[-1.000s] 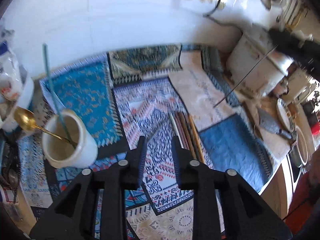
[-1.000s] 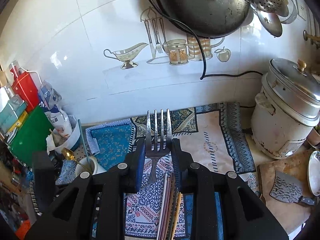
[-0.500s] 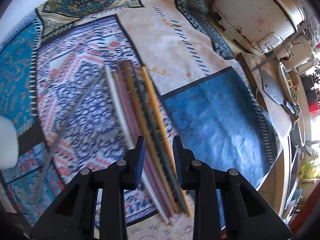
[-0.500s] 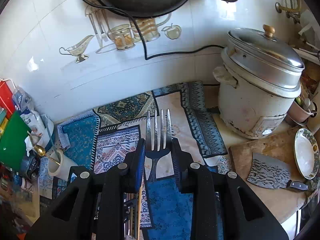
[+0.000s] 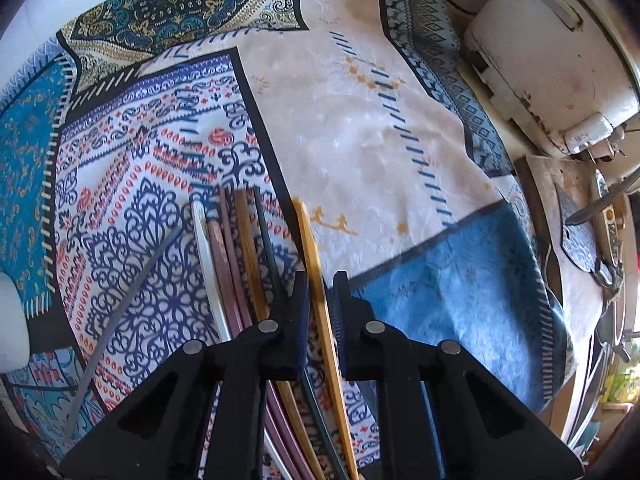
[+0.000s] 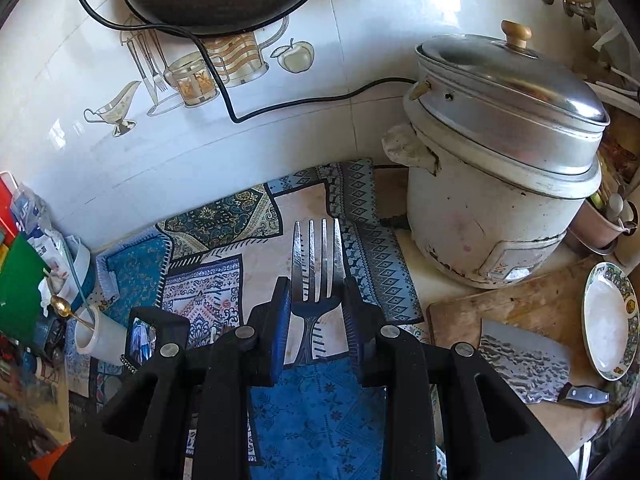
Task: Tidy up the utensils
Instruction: 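Lift the tan wooden chopstick with the left gripper while the right carries the fork toward the cup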
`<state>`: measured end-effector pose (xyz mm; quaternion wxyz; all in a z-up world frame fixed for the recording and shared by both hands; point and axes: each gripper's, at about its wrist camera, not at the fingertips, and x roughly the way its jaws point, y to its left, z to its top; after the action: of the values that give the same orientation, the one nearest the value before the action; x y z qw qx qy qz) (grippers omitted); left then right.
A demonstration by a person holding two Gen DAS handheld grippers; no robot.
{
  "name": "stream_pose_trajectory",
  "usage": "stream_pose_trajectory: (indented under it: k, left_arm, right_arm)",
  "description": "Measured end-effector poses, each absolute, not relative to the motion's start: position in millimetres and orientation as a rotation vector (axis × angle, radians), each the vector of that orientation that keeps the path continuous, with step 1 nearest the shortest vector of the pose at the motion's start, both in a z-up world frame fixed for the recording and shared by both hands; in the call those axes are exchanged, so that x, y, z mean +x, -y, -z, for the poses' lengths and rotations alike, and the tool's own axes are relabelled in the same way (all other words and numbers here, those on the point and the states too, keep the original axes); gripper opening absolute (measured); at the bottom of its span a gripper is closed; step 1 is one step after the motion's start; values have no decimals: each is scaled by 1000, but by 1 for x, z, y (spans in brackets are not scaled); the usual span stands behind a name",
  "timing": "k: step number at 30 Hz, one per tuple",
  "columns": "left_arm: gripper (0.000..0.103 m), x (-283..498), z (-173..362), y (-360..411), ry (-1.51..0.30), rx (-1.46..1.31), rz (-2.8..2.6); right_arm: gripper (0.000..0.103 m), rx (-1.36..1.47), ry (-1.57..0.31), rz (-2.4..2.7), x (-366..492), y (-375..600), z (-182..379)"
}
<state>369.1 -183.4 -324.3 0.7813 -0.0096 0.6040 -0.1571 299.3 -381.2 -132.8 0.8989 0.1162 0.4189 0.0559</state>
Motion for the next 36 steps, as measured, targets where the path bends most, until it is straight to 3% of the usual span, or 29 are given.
stream_pose_trajectory:
  k: [6, 10, 16, 23, 28, 36]
  left_arm:
    - [12, 380, 324, 216, -1270, 123, 274]
    - [7, 378, 324, 241, -1225, 260, 237]
    - [6, 403, 322, 236, -1253, 163, 209]
    - [5, 399, 261, 195, -1143, 8, 216]
    - [5, 361, 203, 165, -1003, -67, 220]
    - [4, 312, 153, 132, -863, -121, 246]
  right_arm:
    - [23, 249, -870, -146, 308, 391, 139]
    - [23, 260, -868, -158, 309, 397, 141]
    - [23, 255, -863, -162, 307, 401, 138]
    - [23, 238, -833, -178, 302, 397, 126]
    - [23, 226, -812, -195, 300, 386, 118]
    - [23, 203, -759, -233, 288, 359, 95]
